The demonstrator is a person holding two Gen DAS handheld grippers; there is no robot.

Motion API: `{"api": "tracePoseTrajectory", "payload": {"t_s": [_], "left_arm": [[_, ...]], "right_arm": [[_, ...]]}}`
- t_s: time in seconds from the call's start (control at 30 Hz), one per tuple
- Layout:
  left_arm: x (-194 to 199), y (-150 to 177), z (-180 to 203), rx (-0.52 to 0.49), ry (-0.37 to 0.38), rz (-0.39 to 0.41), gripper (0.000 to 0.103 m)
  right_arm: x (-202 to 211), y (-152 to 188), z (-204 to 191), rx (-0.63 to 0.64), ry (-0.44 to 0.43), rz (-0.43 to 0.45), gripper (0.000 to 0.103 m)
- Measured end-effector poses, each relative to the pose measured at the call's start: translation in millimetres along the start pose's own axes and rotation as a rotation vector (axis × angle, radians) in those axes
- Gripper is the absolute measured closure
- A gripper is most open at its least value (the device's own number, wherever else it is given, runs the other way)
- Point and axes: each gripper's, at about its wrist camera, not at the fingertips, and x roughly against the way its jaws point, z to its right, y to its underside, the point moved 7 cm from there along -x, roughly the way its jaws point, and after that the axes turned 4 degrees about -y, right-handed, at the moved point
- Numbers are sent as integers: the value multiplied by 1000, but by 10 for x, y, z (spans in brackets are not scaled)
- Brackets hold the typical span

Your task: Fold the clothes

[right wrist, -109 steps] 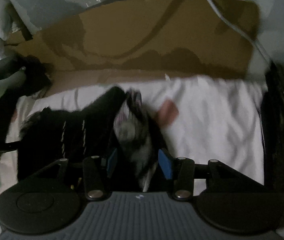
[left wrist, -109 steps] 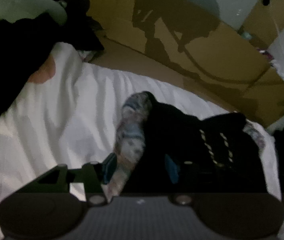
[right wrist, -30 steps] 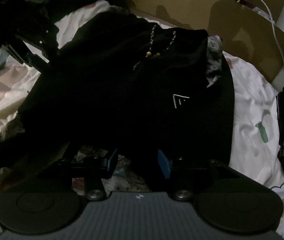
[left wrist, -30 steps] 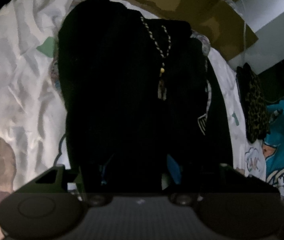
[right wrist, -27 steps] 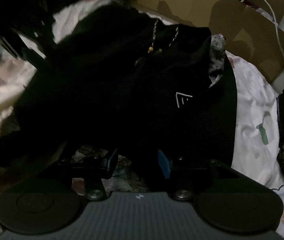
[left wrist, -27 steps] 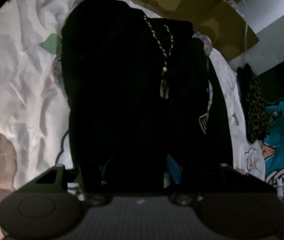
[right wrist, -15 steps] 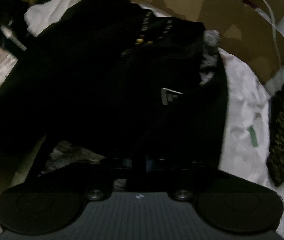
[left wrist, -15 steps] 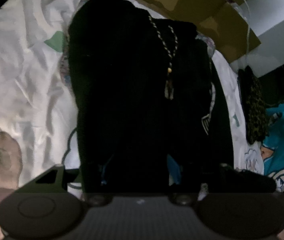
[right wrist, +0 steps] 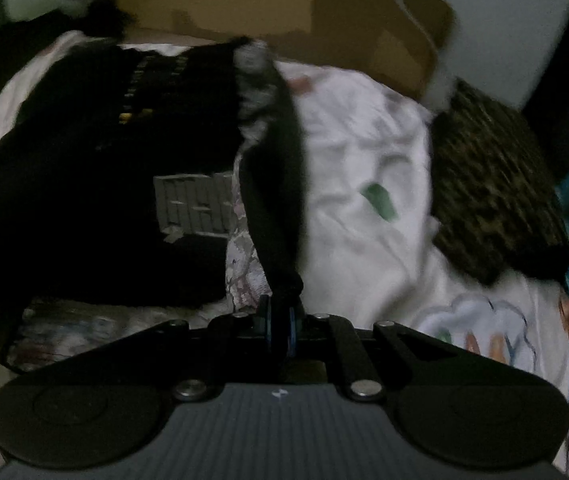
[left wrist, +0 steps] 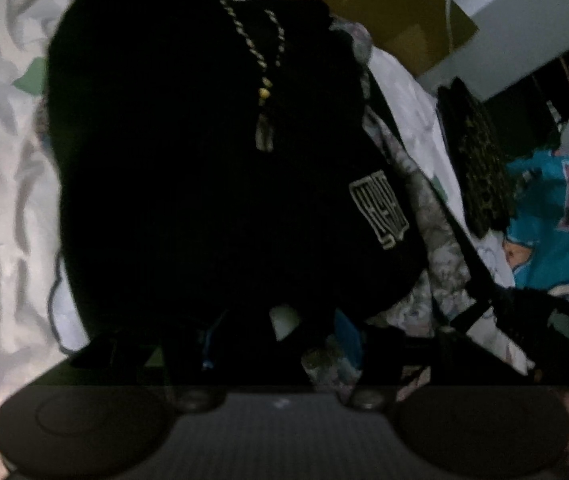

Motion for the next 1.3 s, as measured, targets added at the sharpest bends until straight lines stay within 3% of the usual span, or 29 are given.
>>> {"api": "tracePoseTrajectory", "payload": {"t_s": [0.3, 0.6, 0.7, 0.8, 1.0, 1.3], "left_arm": [[-142, 153, 314, -97, 6, -60, 42], [-371, 361, 518, -161, 12, -155, 42], [-441, 432, 506, -170, 2, -185, 42], [-482, 480, 499, -174, -10, -199, 42], [-498, 495, 525, -187, -18, -199, 41], [-508, 497, 508, -181, -16, -198, 41]], "right_arm": [[-13, 354, 655, -206, 26, -40, 99], [-122, 594, 975, -312, 13, -86, 96], [-62, 599, 1033, -297, 18, -55, 91], [12, 524, 1010, -246, 20, -5, 63], [-31, 362, 844, -148, -5, 23, 61], [-386, 412, 841, -118, -22, -62, 61]]}}
